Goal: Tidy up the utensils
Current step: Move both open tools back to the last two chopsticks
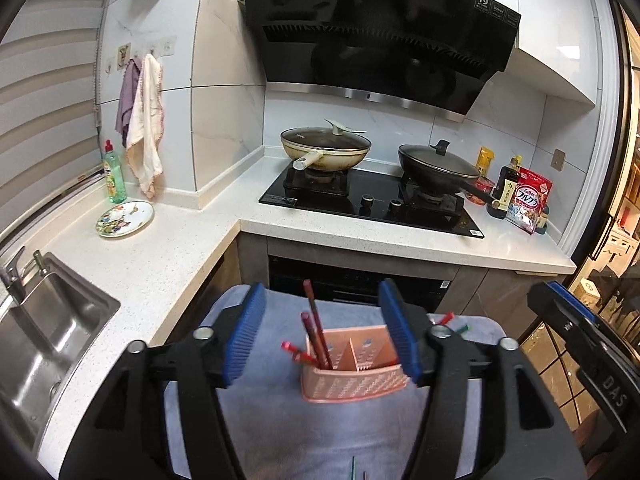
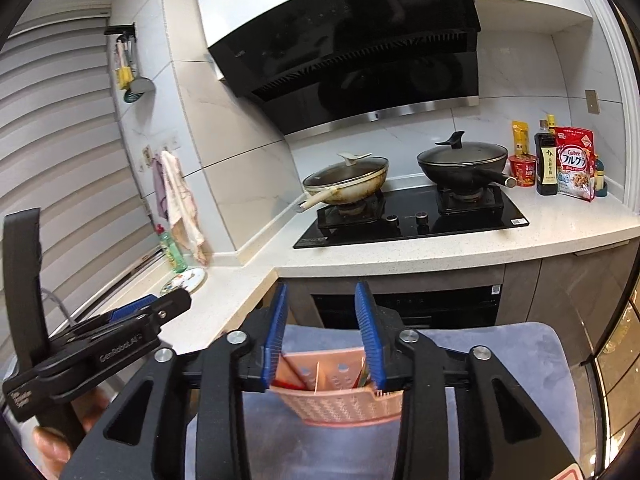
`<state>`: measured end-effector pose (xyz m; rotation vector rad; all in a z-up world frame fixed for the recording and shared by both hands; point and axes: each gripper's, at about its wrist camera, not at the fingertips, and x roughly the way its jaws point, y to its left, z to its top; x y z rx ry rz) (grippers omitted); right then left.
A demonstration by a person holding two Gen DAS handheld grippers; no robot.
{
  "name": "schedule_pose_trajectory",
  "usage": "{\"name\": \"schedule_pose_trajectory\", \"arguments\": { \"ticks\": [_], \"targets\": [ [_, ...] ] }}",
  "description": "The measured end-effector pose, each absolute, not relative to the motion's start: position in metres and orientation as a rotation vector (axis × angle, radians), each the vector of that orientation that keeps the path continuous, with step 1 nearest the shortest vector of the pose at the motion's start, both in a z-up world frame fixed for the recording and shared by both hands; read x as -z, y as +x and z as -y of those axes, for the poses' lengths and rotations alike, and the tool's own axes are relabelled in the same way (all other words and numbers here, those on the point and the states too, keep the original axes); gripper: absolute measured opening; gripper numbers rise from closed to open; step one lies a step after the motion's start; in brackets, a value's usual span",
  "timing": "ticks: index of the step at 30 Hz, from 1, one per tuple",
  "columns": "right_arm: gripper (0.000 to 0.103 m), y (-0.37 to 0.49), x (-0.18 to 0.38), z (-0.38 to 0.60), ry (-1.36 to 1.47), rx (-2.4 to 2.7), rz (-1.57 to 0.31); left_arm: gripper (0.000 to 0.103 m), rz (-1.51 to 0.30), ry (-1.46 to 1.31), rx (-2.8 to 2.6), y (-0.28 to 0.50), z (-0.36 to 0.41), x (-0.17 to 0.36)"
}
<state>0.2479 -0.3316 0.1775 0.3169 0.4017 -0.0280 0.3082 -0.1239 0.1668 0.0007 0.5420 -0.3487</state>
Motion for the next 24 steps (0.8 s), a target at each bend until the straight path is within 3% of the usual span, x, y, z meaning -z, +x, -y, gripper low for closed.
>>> {"name": "schedule_pose_trajectory", "arguments": {
  "ticks": [5,24],
  "targets": [
    [0.042,0.194,-0.152,0.315,0.295,0.001,-0.471,0.060,-0.571,0.041,0.355,0.265,0.104,-0.142],
    [0.042,0.040,0.053,0.209,0.198,-0.005,-0.870,0.060,-0.828,0.160,0.308,0.124,0.045,0.036]
  ]
}}
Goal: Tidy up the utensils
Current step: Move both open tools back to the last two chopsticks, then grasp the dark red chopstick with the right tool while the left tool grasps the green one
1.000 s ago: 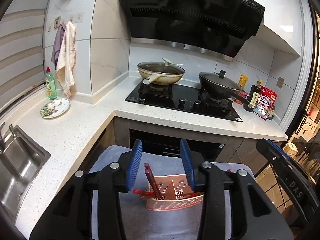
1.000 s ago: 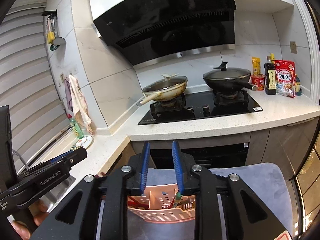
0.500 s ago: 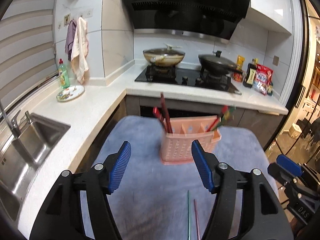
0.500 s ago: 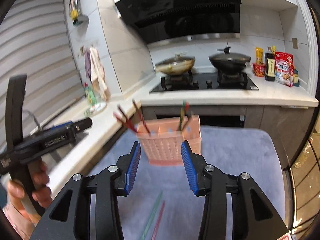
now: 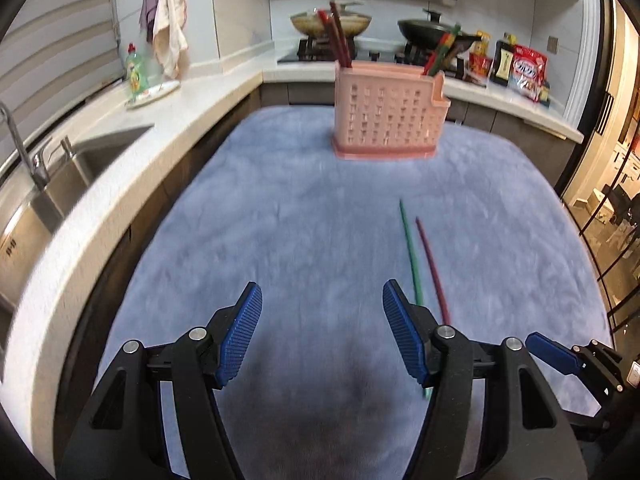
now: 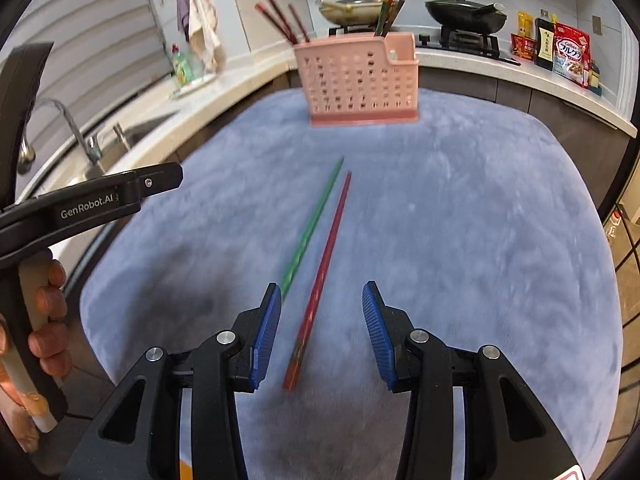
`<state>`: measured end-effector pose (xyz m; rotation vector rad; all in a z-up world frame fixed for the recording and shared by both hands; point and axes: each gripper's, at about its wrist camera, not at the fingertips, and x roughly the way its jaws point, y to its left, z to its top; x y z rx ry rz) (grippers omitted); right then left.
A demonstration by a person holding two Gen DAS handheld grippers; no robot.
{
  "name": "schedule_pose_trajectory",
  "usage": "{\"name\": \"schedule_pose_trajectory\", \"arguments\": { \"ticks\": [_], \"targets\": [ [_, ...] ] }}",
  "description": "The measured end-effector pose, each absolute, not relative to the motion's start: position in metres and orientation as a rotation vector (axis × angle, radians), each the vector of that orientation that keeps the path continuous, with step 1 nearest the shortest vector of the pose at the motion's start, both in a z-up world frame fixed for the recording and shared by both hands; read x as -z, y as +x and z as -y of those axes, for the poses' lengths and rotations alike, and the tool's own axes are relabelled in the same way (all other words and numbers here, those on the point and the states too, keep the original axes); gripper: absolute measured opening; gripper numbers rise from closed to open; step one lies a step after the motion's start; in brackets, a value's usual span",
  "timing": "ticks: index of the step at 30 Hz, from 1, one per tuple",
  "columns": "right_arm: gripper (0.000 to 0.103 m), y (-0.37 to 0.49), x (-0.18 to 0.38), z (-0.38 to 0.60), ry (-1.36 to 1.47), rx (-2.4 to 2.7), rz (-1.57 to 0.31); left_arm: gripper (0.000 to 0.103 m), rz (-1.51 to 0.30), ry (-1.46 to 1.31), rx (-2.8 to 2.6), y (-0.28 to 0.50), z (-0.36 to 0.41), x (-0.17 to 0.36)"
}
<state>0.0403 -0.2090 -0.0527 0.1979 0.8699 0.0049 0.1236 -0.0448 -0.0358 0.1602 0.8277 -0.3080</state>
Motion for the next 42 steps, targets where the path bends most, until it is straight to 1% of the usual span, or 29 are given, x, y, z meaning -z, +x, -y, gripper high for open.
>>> {"name": "schedule_pose_trajectory", "arguments": {
  "ticks": [5,10,13,15,16,19,20,21,22,25,42],
  "targets": [
    [0.042,0.027,0.076,0.187,0.147,0.009,-0.896,0.060,-0.904,0.136,0.291,0.111,0.032,0.062],
    [0.042,0.030,0.092,0.185,0.176,0.019,-0.916,0.060,-0.939,0.135,0.266,0.103,0.022,0.076],
    [0.036,0.031,0.098,0.184,0.177,0.026,-0.924,0.060,-0.951,0.136,0.261,0.100,0.019,0.082],
    [0.027,0.033,0.103,0.184,0.174,0.036,-0.936,0.060,-0.959,0.136,0.257,0.099,0.018,0.085],
    [0.026,0.033,0.104,0.185,0.174,0.039,-0.937,0.060,-0.963,0.134,0.257,0.098,0.018,0.086],
    [0.017,0.031,0.105,0.187,0.173,0.048,-0.931,0.060,-0.970,0.133,0.262,0.096,0.019,0.089],
    [0.011,0.031,0.105,0.189,0.177,0.050,-0.930,0.060,-0.971,0.134,0.265,0.096,0.020,0.089],
    [0.007,0.030,0.105,0.190,0.182,0.051,-0.929,0.060,-0.972,0.135,0.273,0.094,0.022,0.089],
    [0.007,0.029,0.106,0.192,0.187,0.057,-0.929,0.060,-0.973,0.137,0.277,0.094,0.024,0.089],
    [0.007,0.025,0.106,0.200,0.216,0.066,-0.924,0.066,-0.973,0.143,0.288,0.091,0.031,0.090],
    [0.007,0.003,0.102,0.247,0.319,0.142,-0.914,0.068,-1.041,0.114,0.427,0.093,0.088,0.104]
  ]
}}
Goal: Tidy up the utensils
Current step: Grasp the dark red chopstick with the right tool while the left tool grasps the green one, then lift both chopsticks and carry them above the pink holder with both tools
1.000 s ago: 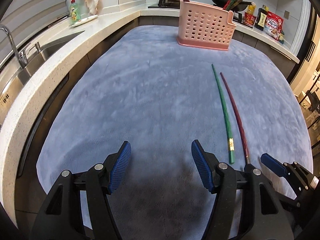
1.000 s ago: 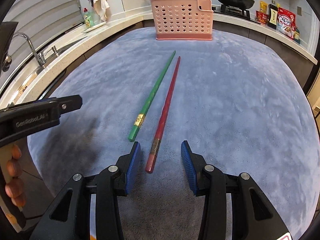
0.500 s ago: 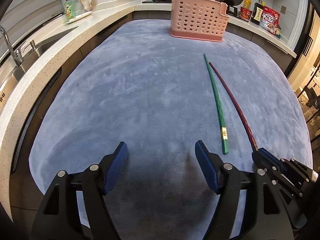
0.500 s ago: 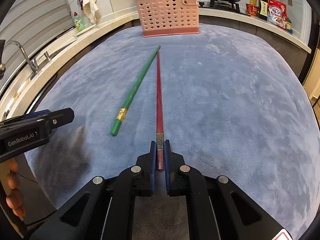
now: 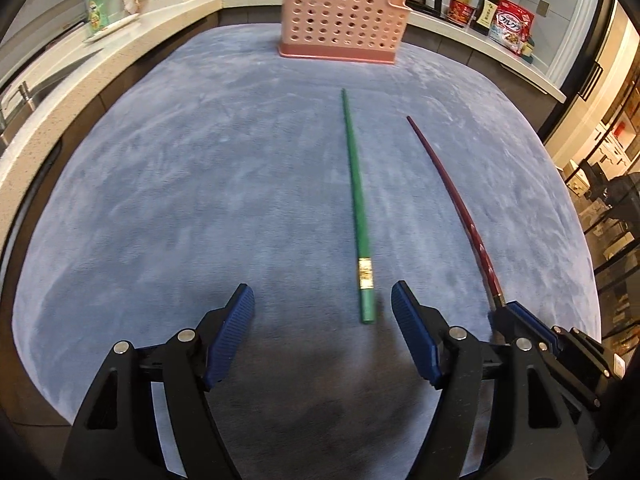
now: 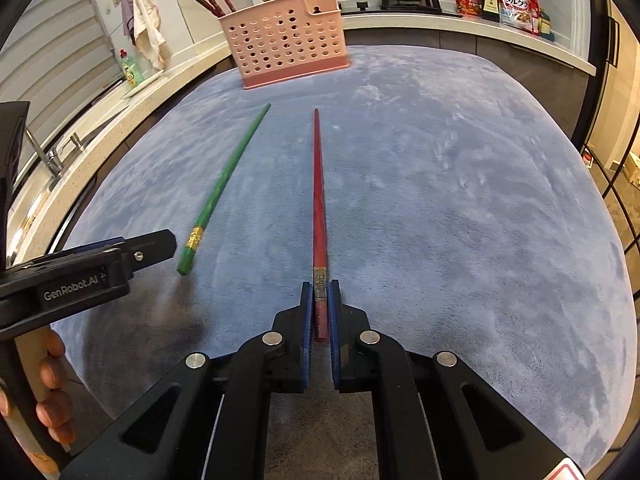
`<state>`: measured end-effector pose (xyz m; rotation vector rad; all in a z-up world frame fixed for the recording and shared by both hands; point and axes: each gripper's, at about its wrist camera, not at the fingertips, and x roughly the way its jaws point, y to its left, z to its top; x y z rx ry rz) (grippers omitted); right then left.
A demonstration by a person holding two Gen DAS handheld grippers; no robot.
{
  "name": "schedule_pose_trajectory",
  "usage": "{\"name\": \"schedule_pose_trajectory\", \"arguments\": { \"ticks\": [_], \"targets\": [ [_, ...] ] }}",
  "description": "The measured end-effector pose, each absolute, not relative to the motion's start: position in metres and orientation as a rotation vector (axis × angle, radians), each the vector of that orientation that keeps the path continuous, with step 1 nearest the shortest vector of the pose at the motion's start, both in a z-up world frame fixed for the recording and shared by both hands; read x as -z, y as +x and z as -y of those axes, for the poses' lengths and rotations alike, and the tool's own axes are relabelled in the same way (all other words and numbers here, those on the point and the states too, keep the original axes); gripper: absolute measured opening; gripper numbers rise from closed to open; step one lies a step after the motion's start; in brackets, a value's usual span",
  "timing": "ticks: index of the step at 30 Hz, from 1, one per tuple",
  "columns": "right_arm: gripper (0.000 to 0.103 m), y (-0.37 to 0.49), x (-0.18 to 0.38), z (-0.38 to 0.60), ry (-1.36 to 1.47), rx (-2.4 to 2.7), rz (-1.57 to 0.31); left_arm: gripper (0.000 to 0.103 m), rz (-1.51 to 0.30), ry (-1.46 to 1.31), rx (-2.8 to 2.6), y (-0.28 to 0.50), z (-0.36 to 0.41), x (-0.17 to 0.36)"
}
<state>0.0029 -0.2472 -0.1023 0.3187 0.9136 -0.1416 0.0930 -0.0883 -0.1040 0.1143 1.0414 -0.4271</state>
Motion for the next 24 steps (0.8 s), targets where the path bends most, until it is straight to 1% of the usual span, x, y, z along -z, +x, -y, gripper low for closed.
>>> {"name": "schedule_pose_trajectory", "arguments": {
  "ticks": [3,6,9,10,11,14,15,17,24],
  "targets": [
    [0.007,0.000,0.106,0.251,0.339,0.145,-0.920,0.067,-1.063,0.109,0.429,0.096,0.095,0.111],
    [0.007,-0.001,0.108,0.254,0.348,0.142,-0.922,0.059,-1.074,0.106,0.415,0.100,0.096,0.115],
    [0.007,0.000,0.108,0.254,0.348,0.139,-0.923,0.049,-1.071,0.121,0.409,0.101,0.097,0.115],
    [0.007,0.000,0.109,0.254,0.349,0.139,-0.923,0.043,-1.072,0.124,0.408,0.102,0.097,0.115],
    [0.007,0.000,0.109,0.254,0.349,0.138,-0.923,0.041,-1.073,0.126,0.408,0.103,0.096,0.115],
    [0.007,0.000,0.109,0.253,0.348,0.139,-0.923,0.026,-1.075,0.135,0.410,0.104,0.096,0.114],
    [0.007,0.000,0.109,0.254,0.349,0.139,-0.923,0.023,-1.074,0.140,0.411,0.104,0.097,0.114],
    [0.007,-0.001,0.109,0.254,0.349,0.140,-0.922,0.010,-1.076,0.143,0.421,0.103,0.097,0.114],
    [0.007,0.000,0.108,0.252,0.353,0.134,-0.924,0.009,-1.086,0.172,0.437,0.098,0.099,0.111]
  ]
}}
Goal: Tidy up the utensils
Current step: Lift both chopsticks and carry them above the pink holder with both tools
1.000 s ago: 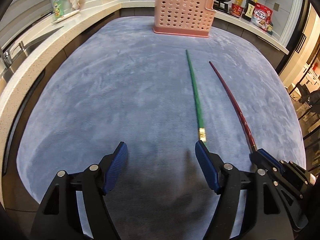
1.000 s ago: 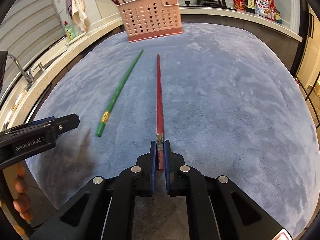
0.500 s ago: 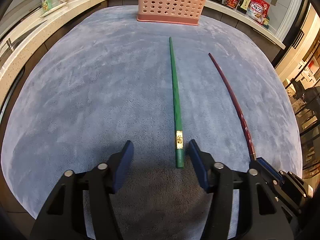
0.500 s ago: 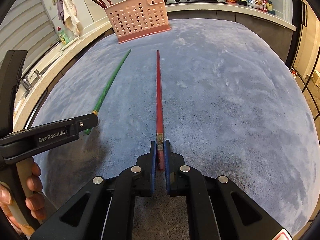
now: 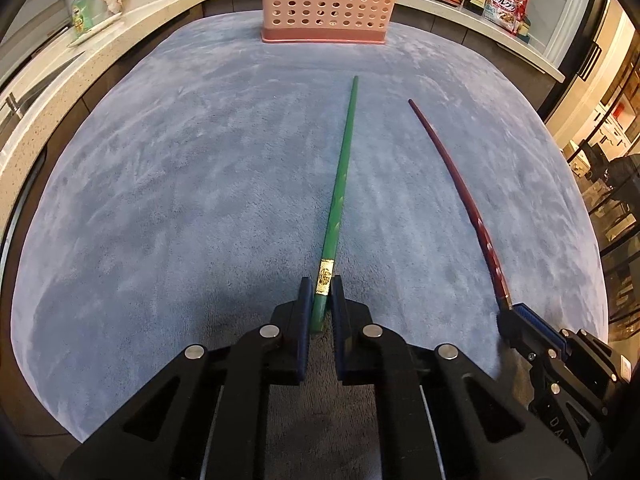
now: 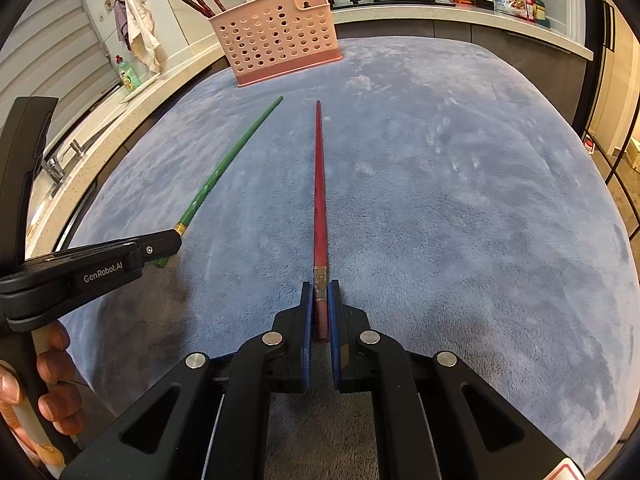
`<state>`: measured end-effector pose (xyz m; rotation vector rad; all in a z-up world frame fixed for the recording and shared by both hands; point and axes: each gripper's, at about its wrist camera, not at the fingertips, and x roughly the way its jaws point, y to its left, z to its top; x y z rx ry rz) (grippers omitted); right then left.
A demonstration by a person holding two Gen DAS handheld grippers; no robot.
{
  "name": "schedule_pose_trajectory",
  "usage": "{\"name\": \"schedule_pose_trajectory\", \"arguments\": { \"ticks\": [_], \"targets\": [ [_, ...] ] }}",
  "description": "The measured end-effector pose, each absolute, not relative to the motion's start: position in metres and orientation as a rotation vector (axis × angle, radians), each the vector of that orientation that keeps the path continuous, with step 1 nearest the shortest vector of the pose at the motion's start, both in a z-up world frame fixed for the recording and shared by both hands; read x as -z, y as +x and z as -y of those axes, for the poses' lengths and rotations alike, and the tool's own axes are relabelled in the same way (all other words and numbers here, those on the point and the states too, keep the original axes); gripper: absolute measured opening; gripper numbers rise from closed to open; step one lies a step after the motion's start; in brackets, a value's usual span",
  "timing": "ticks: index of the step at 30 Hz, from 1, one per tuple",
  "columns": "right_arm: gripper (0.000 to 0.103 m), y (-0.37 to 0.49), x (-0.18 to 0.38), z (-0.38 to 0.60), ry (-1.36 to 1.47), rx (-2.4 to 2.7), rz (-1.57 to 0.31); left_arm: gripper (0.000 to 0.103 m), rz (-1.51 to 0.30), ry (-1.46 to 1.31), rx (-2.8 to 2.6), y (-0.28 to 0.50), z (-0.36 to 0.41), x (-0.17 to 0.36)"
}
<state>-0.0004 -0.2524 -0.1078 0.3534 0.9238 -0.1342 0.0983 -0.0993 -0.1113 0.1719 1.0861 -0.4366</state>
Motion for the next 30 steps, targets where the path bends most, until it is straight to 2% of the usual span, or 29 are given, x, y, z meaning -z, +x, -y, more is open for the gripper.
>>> {"name": "schedule_pose_trajectory", "arguments": {
  "ticks": [7,22,23,30],
  "targets": [
    [0.007,-0.007,0.083,0.253,0.360,0.114,-0.886,0.008,-1.074,0.154,0.450,0.091,0.092,0.091],
    [0.007,-0.006,0.010,0.263,0.347,0.105,-0.752,0.007,-0.924,0.052,0.477,0.090,0.068,0.005],
    [0.007,-0.006,0.005,0.264,0.347,0.106,-0.742,0.000,-0.915,0.048,0.477,0.090,0.067,0.001],
    [0.007,-0.003,-0.020,0.268,0.343,0.109,-0.686,0.000,-0.864,0.034,0.480,0.094,0.064,-0.023]
  ]
}}
